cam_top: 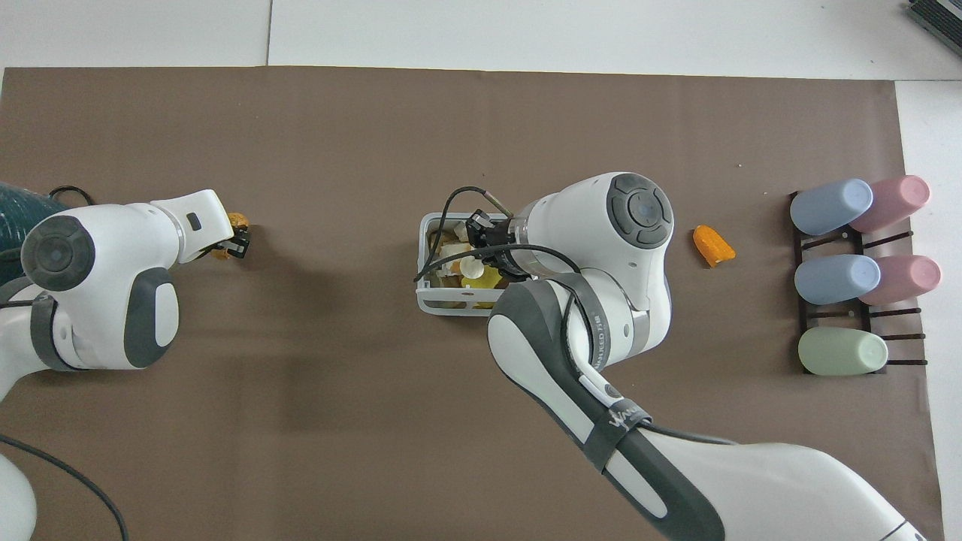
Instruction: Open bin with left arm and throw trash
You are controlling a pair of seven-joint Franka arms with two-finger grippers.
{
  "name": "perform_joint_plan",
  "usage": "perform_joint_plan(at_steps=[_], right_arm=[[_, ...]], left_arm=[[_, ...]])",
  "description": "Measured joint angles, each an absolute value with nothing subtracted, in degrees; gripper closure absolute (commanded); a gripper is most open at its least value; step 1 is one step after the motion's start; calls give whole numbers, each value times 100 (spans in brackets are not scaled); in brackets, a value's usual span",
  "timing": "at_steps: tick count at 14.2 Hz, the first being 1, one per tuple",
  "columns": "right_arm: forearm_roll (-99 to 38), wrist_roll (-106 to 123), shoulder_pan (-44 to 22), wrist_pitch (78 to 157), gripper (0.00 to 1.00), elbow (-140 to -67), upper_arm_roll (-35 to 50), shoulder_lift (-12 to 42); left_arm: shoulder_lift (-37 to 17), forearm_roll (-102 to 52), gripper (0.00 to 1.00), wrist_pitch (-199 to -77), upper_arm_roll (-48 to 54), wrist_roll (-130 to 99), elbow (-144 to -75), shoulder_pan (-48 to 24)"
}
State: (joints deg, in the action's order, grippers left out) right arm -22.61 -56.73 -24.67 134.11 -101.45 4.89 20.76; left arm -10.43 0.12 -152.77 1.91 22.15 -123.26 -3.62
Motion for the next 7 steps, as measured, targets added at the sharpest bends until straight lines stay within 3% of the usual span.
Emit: perform_joint_plan(at_steps=[1, 3, 4, 7], right_arm=[[-2261, -5674, -2475, 13412, 42, -10152, 489, 2076], [-2261, -5675, -2488, 13421, 10, -10143, 489, 2075], [-2262, -5675, -2490, 13421, 0, -10121, 489, 2068], [-2264, -5676, -2474, 13374, 0, -10029, 473, 1927]], left_arm=[[-924, 12, 100, -14993, 208, 2171, -12176, -387], [-745, 11, 100, -14228, 232, 1928, -11715, -500], [-706, 11, 100, -13862, 239, 1729, -11430, -603], [-701, 11, 100, -13408, 258, 1069, -10892, -1020]])
